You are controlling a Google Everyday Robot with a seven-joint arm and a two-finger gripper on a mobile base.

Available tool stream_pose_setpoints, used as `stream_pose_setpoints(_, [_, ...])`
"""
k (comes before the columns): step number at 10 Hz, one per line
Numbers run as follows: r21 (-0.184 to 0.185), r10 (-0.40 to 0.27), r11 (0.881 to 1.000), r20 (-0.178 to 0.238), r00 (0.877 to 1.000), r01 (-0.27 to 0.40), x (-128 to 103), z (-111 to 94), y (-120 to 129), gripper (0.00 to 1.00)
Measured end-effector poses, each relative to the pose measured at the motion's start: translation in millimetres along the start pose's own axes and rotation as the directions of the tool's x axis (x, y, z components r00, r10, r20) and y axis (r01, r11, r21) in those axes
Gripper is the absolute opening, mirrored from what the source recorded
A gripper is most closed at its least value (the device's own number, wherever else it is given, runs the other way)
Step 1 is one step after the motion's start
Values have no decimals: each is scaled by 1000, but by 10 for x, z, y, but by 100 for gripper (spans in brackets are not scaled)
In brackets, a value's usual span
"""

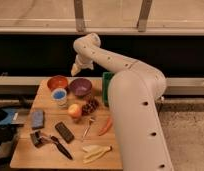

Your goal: Stack bowls into tray

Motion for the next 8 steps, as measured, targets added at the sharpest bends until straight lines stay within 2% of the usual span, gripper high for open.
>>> stream_pose_setpoints(2, [-29,19,999,-44,999,-20,127,268,-18,80])
stream_pose_setpoints(3, [-71,29,997,-65,997,-33,206,383,-19,80])
stream_pose_setpoints(5, [-104,16,994,-59,998,-22,208,453,9,80])
stream_pose_setpoints(8, [-160,-68,985,-38,997,61,-55,419,357,80])
